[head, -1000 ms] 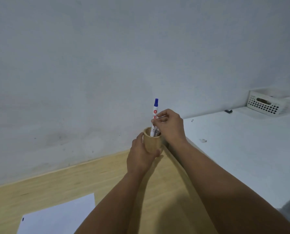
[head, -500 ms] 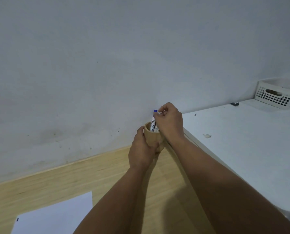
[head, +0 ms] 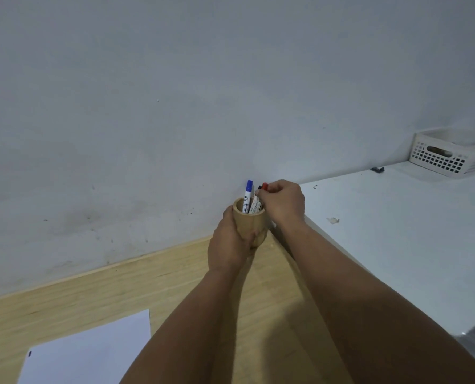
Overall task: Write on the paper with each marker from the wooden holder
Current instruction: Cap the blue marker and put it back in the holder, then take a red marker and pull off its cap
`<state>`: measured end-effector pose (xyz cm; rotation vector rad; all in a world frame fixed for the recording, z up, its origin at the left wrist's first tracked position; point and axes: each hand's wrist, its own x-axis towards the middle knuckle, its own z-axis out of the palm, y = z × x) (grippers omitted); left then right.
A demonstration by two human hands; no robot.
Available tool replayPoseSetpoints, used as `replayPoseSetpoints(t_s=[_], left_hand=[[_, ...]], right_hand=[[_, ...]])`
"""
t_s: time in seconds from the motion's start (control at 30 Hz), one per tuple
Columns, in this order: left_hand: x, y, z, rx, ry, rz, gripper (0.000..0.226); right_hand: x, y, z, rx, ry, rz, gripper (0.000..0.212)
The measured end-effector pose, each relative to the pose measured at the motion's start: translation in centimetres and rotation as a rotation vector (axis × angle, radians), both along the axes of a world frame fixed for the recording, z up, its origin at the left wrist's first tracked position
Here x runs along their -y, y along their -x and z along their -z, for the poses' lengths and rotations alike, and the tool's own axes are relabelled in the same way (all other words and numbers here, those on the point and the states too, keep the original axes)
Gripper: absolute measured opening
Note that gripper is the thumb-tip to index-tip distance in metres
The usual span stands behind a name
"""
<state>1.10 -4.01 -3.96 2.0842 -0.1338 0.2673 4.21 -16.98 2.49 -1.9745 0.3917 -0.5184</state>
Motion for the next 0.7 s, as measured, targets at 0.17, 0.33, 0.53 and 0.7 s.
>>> replayPoseSetpoints(t_s=[0.17, 0.33, 0.53, 0.7], left_hand=[[-1.4, 2.0, -2.2, -0.01, -0.092, 0.008, 0.085], [-5.3, 5.1, -5.9, -0.006, -0.149, -0.059, 0.066], [-12.7, 11.0, -11.5, 0.041, -0.033, -0.024, 0.061], [-18.5, 16.2, -13.5, 0.006, 0.008, 0.075, 0.048]], right_hand=[[-0.5, 1.8, -4.8, 0.225, -0.204, 0.016, 0.007], [-2.7, 5.7, -9.3, 0.4, -0.356, -0.169, 0.014], [-7.5, 12.7, -9.3, -0.036, -0.159, -0.602, 0.019], [-12.1, 17.9, -8.7, -0.104, -0.125, -0.781, 0.012]])
